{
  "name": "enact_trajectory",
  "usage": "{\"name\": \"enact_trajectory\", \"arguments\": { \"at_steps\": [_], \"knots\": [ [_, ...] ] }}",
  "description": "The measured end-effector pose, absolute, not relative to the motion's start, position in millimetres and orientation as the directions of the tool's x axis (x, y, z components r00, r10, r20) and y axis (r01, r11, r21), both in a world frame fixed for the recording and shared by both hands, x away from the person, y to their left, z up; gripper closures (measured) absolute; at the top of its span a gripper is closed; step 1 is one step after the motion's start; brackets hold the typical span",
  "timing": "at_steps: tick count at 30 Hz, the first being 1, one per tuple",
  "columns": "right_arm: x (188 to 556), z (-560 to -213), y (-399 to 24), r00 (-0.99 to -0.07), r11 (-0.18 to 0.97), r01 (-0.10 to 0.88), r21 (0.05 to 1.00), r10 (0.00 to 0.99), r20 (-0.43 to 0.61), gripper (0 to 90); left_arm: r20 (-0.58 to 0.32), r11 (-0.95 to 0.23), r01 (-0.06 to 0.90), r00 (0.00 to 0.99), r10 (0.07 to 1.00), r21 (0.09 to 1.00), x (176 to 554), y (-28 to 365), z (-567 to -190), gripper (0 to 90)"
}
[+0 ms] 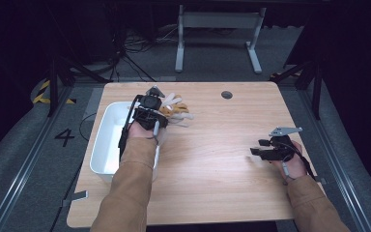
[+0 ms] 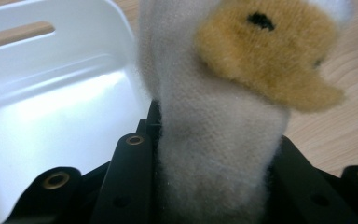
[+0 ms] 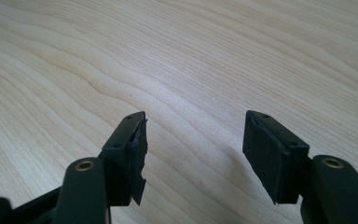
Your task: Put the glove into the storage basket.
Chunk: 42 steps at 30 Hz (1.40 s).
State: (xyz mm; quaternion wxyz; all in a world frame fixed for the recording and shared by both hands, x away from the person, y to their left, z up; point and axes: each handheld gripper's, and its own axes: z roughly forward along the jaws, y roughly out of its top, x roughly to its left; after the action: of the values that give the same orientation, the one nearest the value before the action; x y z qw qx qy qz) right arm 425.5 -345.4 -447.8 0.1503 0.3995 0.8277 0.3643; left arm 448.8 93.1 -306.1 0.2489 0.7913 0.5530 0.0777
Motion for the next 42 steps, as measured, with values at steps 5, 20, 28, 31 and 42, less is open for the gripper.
{"name": "enact_trajectory", "arguments": {
  "at_steps": [5, 20, 28, 31, 42],
  "knots": [
    [423.5, -443.8, -345.4, -0.643, 0.416, 0.525, 0.742, 0.765, 0.026, 40.4, -0.17, -0.233, 0.86, 0.341, 0.925, 0.454, 455.9, 101.5, -308.7, 69.9],
    [421.6, -441.1, -345.2, -0.644, 0.418, 0.506, 0.754, 0.765, 0.009, 40.9, -0.241, -0.099, 0.908, 0.211, 0.947, 0.407, 465.5, 124.3, -305.2, 69.9],
    [422.3, -442.4, -345.3, -0.644, 0.422, 0.508, 0.75, 0.765, 0.006, 40.9, -0.199, -0.028, 0.901, 0.125, 0.972, 0.432, 463.0, 133.8, -298.8, 69.8],
    [422.3, -442.4, -345.1, -0.644, 0.424, 0.508, 0.75, 0.765, 0.004, 40.9, -0.183, -0.014, 0.906, 0.101, 0.978, 0.423, 460.5, 140.3, -298.3, 69.8],
    [422.4, -442.7, -345.6, -0.645, 0.421, 0.509, 0.751, 0.764, 0.008, 40.9, -0.217, 0.098, 0.936, -0.023, 0.976, 0.337, 463.4, 149.1, -299.3, 69.8]
  ]
}}
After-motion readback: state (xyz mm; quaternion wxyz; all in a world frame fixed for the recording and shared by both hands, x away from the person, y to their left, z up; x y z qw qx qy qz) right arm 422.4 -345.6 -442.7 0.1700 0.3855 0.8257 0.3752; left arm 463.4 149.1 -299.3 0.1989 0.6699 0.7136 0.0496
